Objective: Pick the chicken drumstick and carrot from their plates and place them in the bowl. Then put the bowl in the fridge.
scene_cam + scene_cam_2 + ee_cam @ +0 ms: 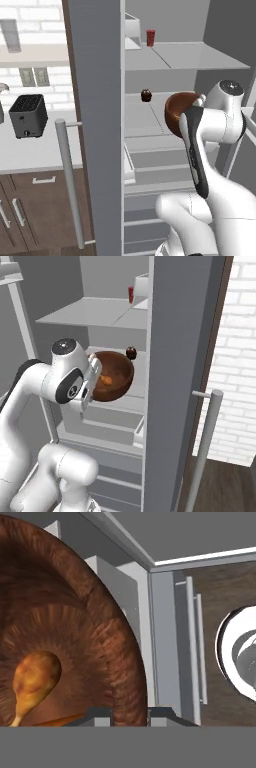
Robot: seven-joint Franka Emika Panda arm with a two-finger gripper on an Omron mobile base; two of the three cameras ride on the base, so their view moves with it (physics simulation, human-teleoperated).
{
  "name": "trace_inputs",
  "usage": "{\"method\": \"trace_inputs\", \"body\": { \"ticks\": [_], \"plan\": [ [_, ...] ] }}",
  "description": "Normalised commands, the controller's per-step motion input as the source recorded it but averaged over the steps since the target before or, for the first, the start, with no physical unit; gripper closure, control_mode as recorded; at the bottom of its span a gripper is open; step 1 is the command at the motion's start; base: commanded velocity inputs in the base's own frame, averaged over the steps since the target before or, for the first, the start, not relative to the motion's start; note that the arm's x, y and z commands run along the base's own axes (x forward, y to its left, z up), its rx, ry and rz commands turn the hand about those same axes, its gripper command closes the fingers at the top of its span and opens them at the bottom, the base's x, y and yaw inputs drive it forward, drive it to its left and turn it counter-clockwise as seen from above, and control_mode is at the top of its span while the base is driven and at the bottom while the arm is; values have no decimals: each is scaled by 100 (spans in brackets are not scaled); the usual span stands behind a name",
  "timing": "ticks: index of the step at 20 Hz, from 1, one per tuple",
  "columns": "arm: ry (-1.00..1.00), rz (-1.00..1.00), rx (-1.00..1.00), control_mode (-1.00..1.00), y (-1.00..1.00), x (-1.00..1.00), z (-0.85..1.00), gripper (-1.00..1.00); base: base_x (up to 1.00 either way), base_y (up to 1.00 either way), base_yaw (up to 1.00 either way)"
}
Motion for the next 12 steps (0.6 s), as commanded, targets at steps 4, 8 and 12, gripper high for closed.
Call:
{"method": "trace_inputs", "body": {
  "ticks": [4, 8, 12],
  "plan": [
    [-1, 2, 0, -100, -6, 53, 0, 100, 0, 0, 0],
    [0, 8, 0, -100, 0, 53, -11, 100, 0, 0, 0],
    [-1, 6, 0, -100, -3, 76, -18, 100, 0, 0, 0]
  ]
}}
